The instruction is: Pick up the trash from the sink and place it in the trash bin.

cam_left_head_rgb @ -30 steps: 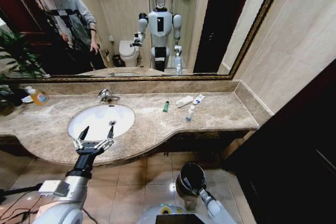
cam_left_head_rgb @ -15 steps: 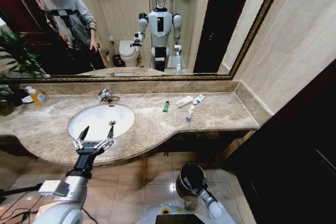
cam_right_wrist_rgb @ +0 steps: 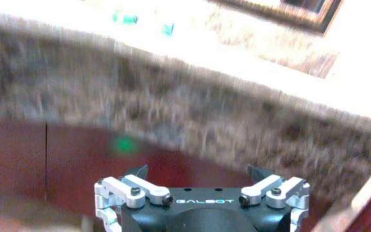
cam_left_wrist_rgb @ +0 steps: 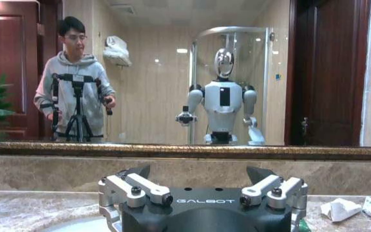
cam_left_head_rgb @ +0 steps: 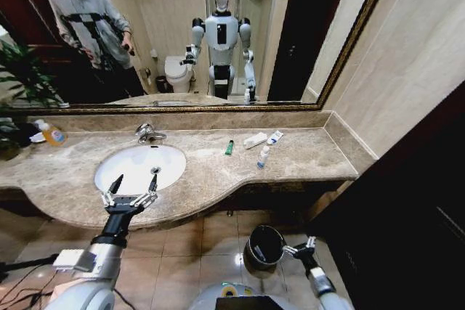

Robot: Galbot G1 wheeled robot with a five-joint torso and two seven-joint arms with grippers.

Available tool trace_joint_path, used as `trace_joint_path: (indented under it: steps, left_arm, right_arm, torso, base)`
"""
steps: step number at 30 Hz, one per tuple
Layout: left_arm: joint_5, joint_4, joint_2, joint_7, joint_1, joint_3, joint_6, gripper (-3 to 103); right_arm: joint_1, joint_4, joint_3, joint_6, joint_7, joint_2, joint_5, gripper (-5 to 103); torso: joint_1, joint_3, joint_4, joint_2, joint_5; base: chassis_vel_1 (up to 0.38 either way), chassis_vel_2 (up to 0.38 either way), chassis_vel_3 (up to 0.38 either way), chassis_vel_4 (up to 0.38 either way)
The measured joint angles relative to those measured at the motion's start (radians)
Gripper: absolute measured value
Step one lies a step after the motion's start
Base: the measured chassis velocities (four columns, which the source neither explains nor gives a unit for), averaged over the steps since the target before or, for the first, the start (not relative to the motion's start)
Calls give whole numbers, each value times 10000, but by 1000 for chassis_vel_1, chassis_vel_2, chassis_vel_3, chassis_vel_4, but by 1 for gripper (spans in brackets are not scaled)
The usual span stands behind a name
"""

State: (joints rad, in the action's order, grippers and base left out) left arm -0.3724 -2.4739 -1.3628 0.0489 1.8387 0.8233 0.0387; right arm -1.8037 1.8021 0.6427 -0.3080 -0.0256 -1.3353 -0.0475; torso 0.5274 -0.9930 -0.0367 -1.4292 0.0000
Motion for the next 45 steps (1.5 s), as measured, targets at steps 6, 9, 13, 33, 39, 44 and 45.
trace_joint_path:
  steps: [6,9,13,33,39,44,45]
  left_arm:
    - [0,0,0,0,0,0,0,100]
    - [0,0,0,0,0,0,0,100]
    - [0,0,0,0,0,0,-1,100]
    - [-1,0,0,-1,-1,0,-1,100]
    - [0,1,0,0,0,0,0,100]
    - [-1,0,0,-1,0,0,0,100]
    - [0,1,0,0,-1,0,0,100]
  right_arm:
    - [-455,1579,-23,184,-68,-155,314,100]
    - [-495,2176,-151,376,-130,-233,461,100]
    - [-8,3087,-509,1105,-309,-291,829,100]
    - [5128,1702,-2754,3970,-47,990,2549,100]
    - [6177,594,-3251,4001,-44,962,2798,100]
    - [6884,-270,-3538,4042,-38,826,2937,100]
    - [7040,-458,-3573,4037,-35,784,2934,100]
  torso:
    - [1,0,-1,0,0]
    - [0,0,-1,0,0]
    - [1,-1,-1,0,0]
    - [3,-2,-2,1,0]
    - [3,-2,-2,1,0]
    - [3,-2,-2,1,0]
    - [3,-2,-2,1,0]
  base:
    - [0,0,0,0]
    - [0,0,0,0]
    - [0,0,0,0]
    - [0,0,0,0]
    - [0,0,0,0]
    - [0,0,0,0]
    - [0,0,0,0]
